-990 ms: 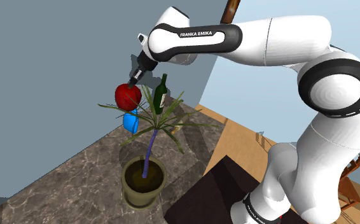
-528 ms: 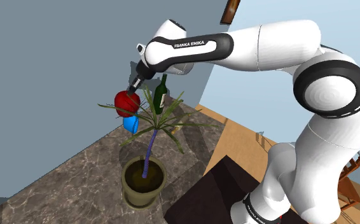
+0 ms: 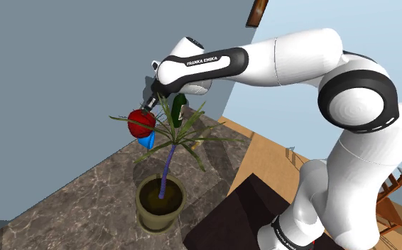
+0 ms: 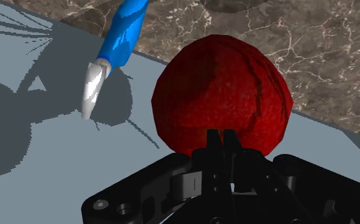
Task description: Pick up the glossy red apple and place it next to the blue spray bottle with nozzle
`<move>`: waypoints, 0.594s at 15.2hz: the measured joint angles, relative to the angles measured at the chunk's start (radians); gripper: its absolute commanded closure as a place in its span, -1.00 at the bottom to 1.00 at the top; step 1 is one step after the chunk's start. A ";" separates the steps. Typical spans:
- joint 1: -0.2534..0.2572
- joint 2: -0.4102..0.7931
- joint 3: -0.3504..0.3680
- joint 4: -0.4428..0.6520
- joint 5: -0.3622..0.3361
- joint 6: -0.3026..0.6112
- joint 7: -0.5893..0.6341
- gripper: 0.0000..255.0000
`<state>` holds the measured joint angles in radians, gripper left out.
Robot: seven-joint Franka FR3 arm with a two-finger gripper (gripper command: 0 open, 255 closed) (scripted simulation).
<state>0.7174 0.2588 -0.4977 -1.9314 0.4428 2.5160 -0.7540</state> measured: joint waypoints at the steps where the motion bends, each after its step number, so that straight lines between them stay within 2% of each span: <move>1: -0.002 0.008 0.004 -0.007 0.011 0.013 -0.009 1.00; 9: -0.028 0.067 0.042 -0.036 0.092 0.090 -0.077 1.00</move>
<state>0.6893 0.3262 -0.4558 -1.9673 0.5348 2.6064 -0.8309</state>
